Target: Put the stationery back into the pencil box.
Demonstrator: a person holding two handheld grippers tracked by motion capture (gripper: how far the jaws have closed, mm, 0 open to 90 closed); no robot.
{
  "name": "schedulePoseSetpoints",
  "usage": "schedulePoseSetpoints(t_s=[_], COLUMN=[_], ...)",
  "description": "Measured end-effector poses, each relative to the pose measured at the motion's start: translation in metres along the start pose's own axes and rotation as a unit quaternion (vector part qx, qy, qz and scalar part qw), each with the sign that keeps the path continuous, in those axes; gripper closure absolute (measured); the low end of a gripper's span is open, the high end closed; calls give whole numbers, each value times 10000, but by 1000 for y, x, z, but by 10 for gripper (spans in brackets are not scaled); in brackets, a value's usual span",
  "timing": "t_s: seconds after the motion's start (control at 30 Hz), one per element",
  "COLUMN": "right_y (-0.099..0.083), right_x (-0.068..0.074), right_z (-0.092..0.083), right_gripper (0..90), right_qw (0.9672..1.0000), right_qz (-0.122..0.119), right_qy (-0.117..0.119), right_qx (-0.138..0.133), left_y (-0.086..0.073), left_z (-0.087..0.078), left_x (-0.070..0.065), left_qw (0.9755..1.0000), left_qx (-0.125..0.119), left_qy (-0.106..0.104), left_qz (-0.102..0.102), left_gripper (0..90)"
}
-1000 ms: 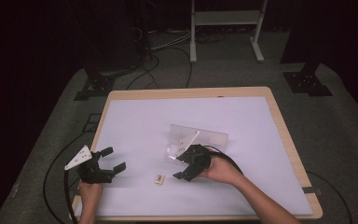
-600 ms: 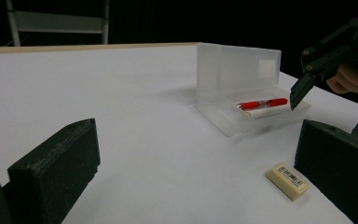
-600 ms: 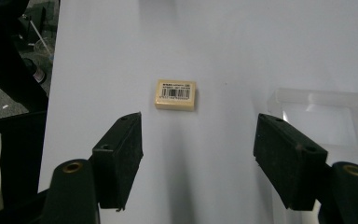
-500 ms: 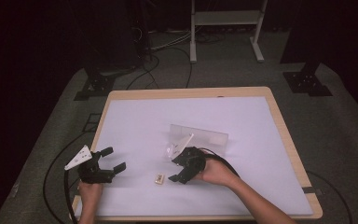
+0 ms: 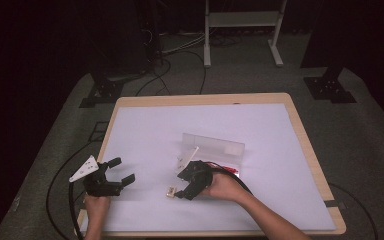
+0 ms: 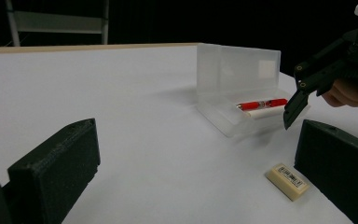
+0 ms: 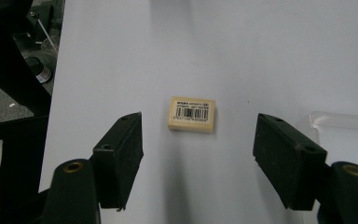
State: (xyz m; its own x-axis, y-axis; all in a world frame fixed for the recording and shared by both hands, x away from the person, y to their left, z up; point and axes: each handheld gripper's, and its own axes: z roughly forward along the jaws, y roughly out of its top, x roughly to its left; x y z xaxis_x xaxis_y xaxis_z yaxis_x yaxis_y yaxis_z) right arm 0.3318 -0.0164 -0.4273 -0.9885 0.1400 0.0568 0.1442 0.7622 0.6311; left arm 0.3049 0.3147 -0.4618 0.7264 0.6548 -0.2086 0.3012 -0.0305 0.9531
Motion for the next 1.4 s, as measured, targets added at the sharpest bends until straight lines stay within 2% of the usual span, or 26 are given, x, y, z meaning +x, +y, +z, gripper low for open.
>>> schedulePoseSetpoints(t_s=[1.0, 1.4], right_y=[8, 8], right_x=[-1, 0], right_z=[32, 42], right_gripper=[345, 415], right_qw=[9999, 9997], right_qz=[19, -55], right_qy=[108, 68], right_qx=[123, 220], left_y=[0, 0], left_z=[0, 0], left_x=[0, 0], left_qw=[10000, 10000], left_qx=[-1, -8], left_qy=[-2, -6], left_qz=[-1, -6], left_gripper=[0, 0])
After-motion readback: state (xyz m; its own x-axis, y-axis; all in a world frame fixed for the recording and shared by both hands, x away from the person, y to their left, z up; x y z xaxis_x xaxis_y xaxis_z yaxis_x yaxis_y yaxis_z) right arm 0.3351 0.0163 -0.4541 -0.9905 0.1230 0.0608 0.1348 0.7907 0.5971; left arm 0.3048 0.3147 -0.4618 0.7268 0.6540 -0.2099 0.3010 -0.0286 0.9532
